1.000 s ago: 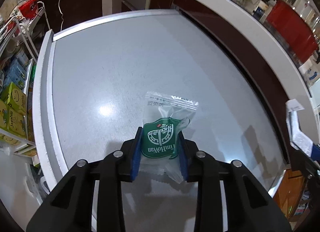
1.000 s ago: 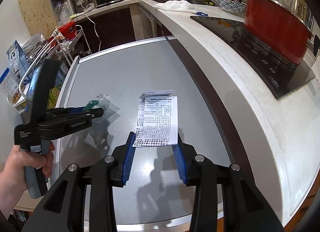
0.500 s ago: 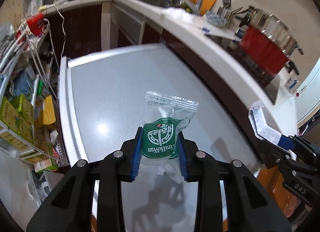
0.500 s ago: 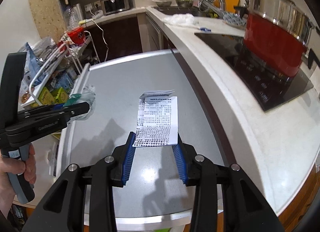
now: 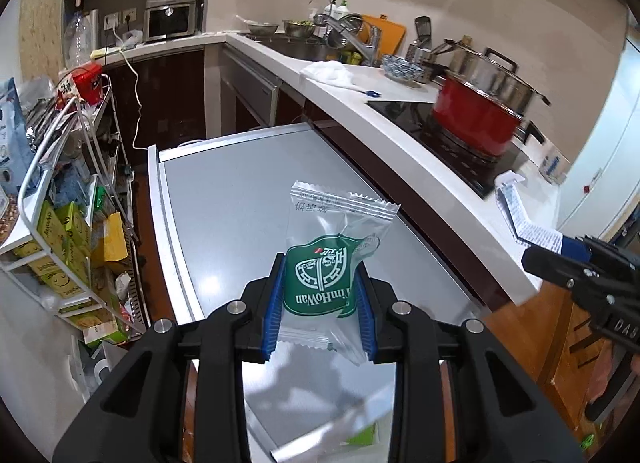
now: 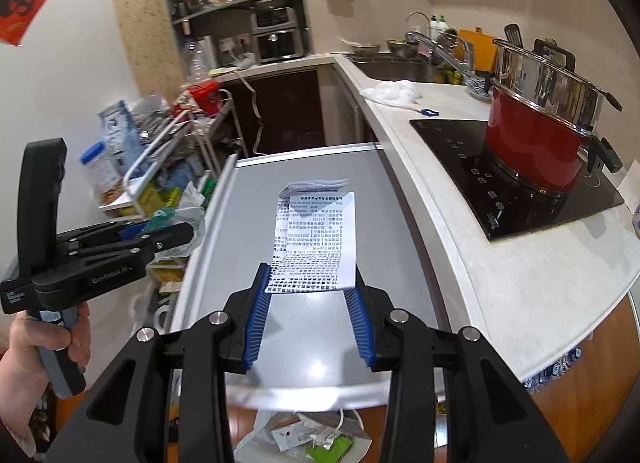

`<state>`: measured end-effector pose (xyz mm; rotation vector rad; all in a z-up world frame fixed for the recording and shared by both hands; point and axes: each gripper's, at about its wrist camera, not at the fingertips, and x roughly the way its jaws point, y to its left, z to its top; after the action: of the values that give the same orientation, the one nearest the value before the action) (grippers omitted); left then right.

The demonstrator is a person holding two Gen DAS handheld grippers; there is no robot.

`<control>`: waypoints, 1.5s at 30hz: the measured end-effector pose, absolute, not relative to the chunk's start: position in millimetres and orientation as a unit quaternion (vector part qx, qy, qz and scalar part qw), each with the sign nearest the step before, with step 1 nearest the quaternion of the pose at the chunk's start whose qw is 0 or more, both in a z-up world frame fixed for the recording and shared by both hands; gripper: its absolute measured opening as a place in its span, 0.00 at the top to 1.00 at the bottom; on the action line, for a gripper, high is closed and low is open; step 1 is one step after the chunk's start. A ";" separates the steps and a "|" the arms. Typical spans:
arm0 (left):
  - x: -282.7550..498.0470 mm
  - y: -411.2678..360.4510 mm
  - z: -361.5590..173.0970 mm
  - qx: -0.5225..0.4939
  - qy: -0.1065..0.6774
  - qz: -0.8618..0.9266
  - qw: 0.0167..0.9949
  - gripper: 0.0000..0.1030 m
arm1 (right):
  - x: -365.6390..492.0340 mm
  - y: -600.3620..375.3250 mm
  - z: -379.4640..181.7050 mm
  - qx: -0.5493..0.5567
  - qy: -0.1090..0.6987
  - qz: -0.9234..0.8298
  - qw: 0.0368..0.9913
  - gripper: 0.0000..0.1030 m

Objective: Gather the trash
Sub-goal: 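Lift and carry the snack bag and receipt down over the paper bag, then open both tools to drop the snack bag and receipt into the paper bag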

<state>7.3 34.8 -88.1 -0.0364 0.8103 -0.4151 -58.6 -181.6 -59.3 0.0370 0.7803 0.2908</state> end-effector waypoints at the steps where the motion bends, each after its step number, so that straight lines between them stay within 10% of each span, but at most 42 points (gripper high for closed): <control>1: -1.6 34.0 -87.5 -0.017 0.392 -0.205 0.897 0.68 | -67.1 -183.7 -59.6 0.021 0.383 0.154 0.911 0.64; 26: -120.4 -25.8 -262.2 0.092 0.577 -0.248 0.773 0.66 | -164.5 -181.7 -264.4 -0.027 0.622 0.199 0.757 0.64; 31: -119.8 -25.9 -275.9 0.108 0.584 -0.237 0.769 0.38 | -158.7 -187.1 -285.7 -0.011 0.641 0.182 0.745 0.50; 41: -120.3 -8.6 -245.8 0.087 0.572 -0.223 0.785 0.25 | -154.6 -206.0 -246.3 -0.012 0.612 0.162 0.774 0.41; 45: -119.6 -9.4 -206.7 0.078 0.534 -0.213 0.814 0.14 | -156.1 -205.4 -197.2 -0.026 0.558 0.144 0.817 0.19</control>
<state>-119.6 -9.4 -206.7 0.1669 1.1403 -0.4550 -156.1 -205.4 -197.2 -0.0553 1.1891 0.3060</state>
